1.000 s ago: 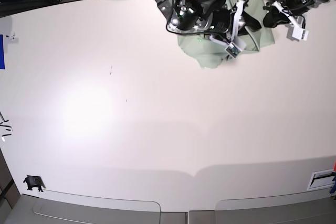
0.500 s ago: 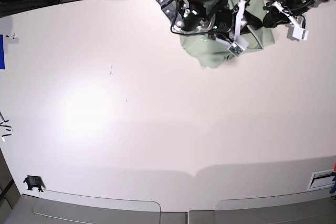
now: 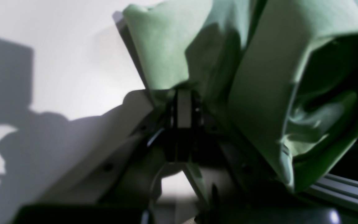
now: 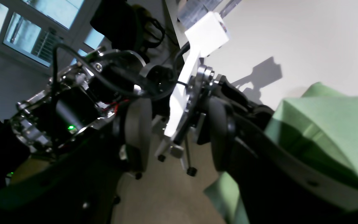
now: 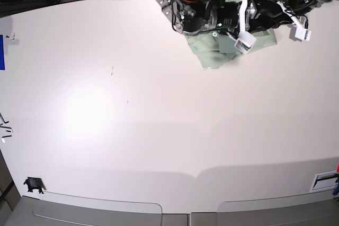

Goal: Fold the T-shirt properly

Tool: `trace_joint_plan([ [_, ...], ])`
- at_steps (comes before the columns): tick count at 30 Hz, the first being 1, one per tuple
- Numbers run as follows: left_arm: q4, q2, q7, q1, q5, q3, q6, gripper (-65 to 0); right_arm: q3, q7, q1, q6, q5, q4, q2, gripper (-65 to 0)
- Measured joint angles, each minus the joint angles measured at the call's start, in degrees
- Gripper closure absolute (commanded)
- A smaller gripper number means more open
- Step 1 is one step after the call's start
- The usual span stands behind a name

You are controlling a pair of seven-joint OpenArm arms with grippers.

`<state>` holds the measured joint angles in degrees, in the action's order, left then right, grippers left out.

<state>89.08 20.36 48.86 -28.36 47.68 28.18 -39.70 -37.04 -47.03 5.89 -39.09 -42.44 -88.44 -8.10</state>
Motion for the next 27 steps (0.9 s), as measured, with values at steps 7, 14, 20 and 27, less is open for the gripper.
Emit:
trace_joint_plan([
  [7, 0.1, 3.1, 1.3, 0.0, 3.8, 0.0, 0.2, 0.0, 2.5, -4.0, -1.0, -0.4, 0.4, -6.2, -0.2, -27.8],
  [14, 3.3, 3.9, 2.0, 0.0, 4.0, 3.4, 0.2, -10.5, 15.5, -11.2, -1.1, -0.4, 0.2, -16.4, -0.3, -27.8],
  [20, 6.5, 3.9, 7.0, 0.0, 9.6, 10.4, 0.2, -16.4, 30.3, -17.1, -0.3, -0.4, 0.3, -17.5, -0.3, -27.7],
  [27, 6.7, 3.3, 17.7, -2.7, 28.6, 12.2, 0.2, -27.0, 42.4, -18.5, 3.3, -0.1, -1.9, -17.5, 5.2, -27.7],
])
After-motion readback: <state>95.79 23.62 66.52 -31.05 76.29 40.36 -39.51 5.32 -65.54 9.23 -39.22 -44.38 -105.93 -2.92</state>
